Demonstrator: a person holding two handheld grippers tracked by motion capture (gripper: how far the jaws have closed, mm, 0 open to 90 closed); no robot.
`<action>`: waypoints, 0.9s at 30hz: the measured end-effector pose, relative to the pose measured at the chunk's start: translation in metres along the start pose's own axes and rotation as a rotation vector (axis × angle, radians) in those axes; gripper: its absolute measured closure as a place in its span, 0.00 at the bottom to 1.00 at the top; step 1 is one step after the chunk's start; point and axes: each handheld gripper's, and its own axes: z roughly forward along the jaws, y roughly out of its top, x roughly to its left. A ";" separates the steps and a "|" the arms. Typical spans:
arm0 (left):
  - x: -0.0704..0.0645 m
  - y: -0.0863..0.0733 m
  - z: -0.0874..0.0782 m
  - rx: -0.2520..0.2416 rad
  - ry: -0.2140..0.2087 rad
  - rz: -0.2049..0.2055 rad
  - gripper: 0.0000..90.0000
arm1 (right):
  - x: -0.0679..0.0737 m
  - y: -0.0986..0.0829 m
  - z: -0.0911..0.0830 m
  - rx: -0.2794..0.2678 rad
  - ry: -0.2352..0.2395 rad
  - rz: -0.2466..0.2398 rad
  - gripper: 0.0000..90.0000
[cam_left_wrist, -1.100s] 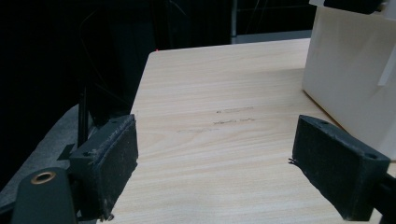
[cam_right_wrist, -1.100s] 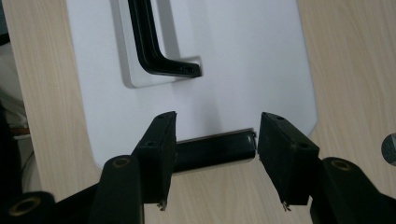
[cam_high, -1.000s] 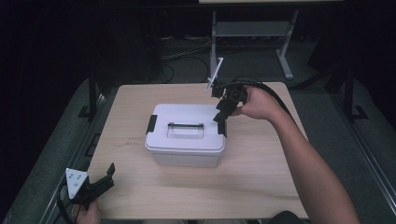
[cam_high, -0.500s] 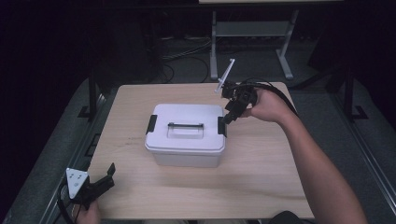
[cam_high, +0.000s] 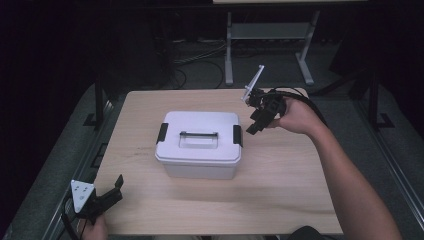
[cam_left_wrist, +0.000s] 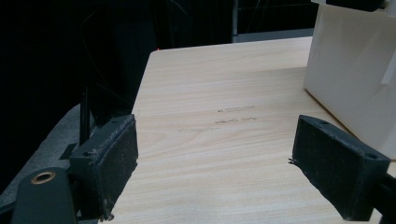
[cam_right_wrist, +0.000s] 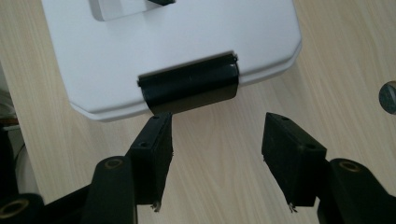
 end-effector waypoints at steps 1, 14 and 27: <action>0.000 0.000 0.000 0.000 0.001 0.001 0.15 | 0.000 -0.001 0.000 0.001 0.000 -0.001 0.47; 0.000 0.000 0.000 0.000 0.002 0.002 0.15 | -0.004 -0.024 0.001 0.004 0.001 0.035 0.47; 0.000 0.000 0.001 0.000 0.003 0.003 0.15 | -0.007 -0.044 0.003 0.005 -0.002 0.061 0.47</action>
